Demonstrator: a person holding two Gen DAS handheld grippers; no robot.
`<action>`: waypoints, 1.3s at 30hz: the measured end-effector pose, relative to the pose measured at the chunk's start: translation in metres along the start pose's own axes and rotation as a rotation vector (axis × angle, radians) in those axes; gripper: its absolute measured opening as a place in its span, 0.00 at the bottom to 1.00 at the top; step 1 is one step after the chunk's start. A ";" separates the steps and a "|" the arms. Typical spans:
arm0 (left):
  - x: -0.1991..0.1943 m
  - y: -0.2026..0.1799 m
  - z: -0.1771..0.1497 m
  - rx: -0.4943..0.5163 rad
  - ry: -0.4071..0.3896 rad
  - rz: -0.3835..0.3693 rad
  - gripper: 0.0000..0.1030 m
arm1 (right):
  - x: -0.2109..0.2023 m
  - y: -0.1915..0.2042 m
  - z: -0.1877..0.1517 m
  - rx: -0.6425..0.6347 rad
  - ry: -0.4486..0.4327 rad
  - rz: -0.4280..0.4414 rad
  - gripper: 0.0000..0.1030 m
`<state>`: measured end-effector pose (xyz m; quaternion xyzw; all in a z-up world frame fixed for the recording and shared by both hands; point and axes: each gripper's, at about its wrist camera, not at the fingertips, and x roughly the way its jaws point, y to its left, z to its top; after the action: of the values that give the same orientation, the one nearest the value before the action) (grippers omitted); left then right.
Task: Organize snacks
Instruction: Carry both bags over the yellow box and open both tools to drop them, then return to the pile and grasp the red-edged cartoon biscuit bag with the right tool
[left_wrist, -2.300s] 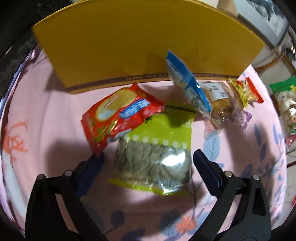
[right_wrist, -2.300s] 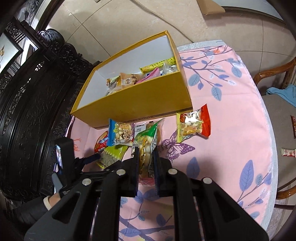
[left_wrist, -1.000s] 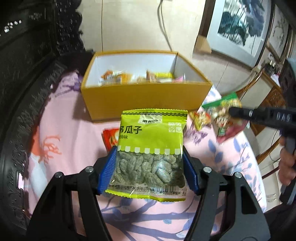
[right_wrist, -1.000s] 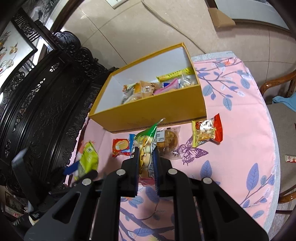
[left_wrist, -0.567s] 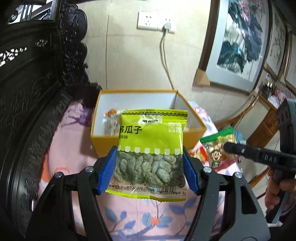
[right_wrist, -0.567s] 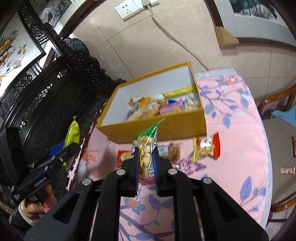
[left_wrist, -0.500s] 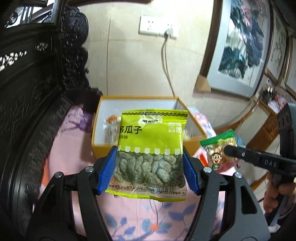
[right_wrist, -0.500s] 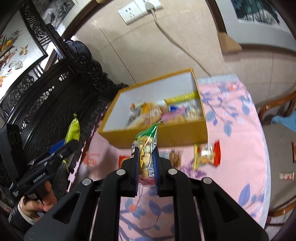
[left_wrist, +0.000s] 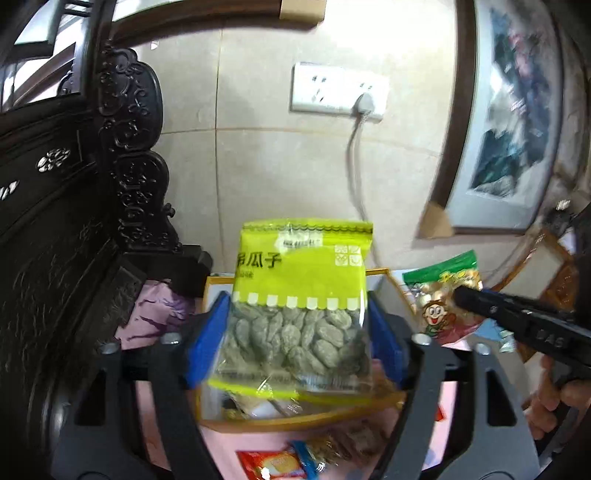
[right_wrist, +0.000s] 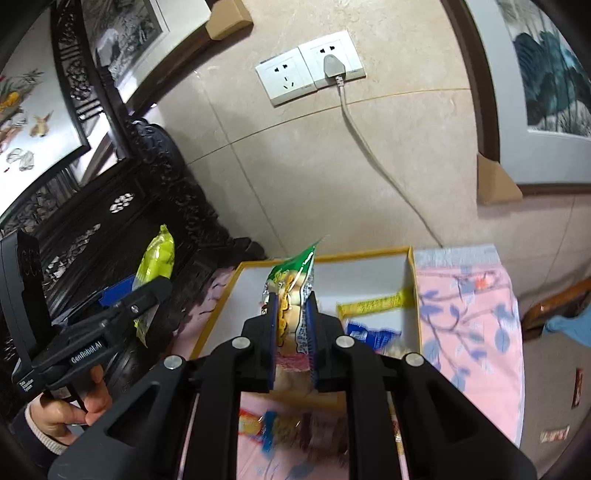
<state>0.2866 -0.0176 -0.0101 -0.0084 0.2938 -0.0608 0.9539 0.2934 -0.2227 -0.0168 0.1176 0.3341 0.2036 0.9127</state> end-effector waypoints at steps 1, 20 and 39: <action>0.011 -0.001 0.005 0.010 0.024 0.057 0.89 | 0.005 -0.002 0.004 0.011 0.002 -0.018 0.29; -0.011 0.013 -0.068 -0.080 0.185 0.128 0.98 | -0.024 -0.021 -0.128 -0.011 0.183 -0.315 0.99; -0.071 0.011 -0.193 -0.099 0.335 0.081 0.98 | -0.025 -0.062 -0.211 0.100 0.377 -0.355 0.99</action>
<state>0.1206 0.0053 -0.1306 -0.0335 0.4511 -0.0083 0.8918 0.1558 -0.2727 -0.1823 0.0620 0.5233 0.0420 0.8488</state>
